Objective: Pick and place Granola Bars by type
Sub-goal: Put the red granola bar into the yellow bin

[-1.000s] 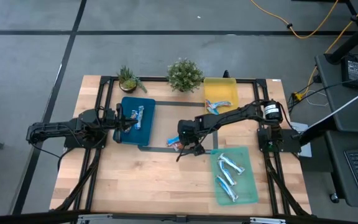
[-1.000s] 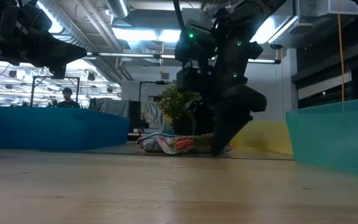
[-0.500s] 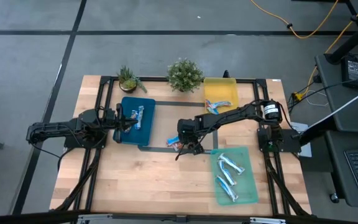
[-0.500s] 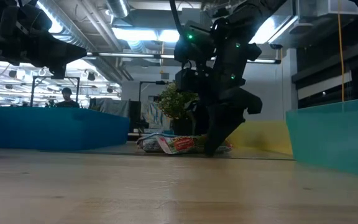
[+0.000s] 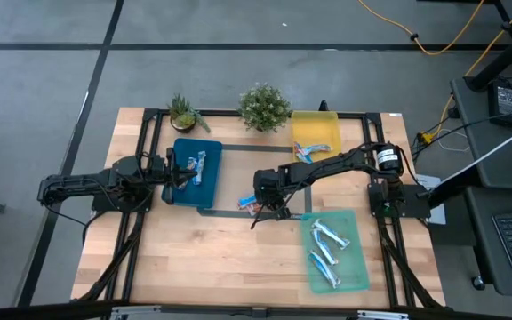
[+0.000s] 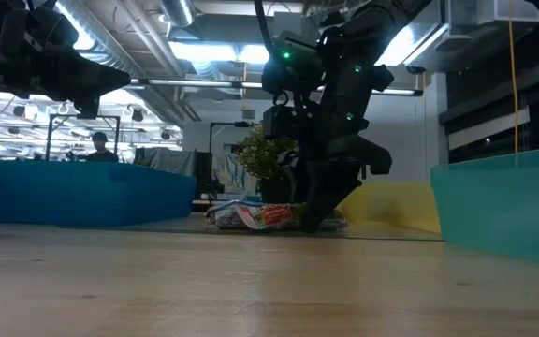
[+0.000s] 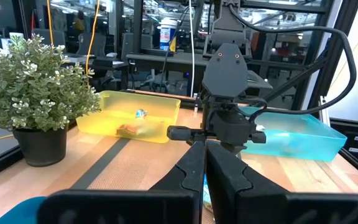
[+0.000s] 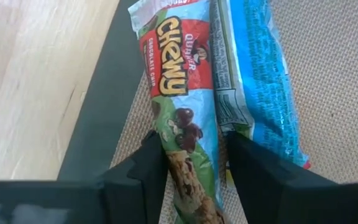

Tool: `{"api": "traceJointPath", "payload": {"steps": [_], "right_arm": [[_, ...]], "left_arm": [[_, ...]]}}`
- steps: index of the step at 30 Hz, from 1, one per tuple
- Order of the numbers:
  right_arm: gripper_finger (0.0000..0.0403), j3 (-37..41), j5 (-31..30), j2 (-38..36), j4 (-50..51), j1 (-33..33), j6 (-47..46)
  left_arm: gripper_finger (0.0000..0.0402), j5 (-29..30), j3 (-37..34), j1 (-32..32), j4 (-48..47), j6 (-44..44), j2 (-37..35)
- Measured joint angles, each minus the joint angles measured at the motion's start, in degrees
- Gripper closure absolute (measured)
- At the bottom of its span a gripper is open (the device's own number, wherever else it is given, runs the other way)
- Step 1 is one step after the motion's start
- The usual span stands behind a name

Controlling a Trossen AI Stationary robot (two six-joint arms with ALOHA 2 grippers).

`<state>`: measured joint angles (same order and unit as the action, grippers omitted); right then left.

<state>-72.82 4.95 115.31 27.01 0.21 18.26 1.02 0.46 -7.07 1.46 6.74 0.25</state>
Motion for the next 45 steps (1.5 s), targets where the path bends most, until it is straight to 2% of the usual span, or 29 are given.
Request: {"api": "traceJointPath", "payload": {"steps": [8,15,20,26,32,37,45], "right_arm": [[0.0250,-2.71,-0.39,0.22,6.78,0.07,-0.06],[0.0254,-9.46,-0.63,0.26,14.51,-0.04,0.45],[0.0277,-13.41,-0.80,0.20,17.63,-0.25,1.83],[0.0314,-14.10,0.83,0.15,18.34,-1.20,2.84],[0.0321,-14.10,2.89,0.13,18.82,-1.22,1.92],[0.0290,-12.82,6.21,0.04,17.13,-1.25,1.32],[0.0190,-8.13,7.12,0.04,15.66,-1.90,0.03]], "left_arm": [[0.0395,-0.01,0.01,0.02,-0.01,0.00,-0.02],[0.0389,0.00,-0.01,0.01,-0.01,0.00,-0.01],[0.0391,0.01,-0.01,0.00,0.00,0.00,-0.01],[0.0393,-0.01,0.01,-0.01,-0.01,0.00,0.00],[0.0389,-0.01,0.01,0.00,0.00,0.00,-0.01],[0.0393,0.02,-0.02,-0.01,-0.01,0.00,0.01],[0.0389,-0.01,0.00,0.00,0.00,0.00,-0.02]]}}
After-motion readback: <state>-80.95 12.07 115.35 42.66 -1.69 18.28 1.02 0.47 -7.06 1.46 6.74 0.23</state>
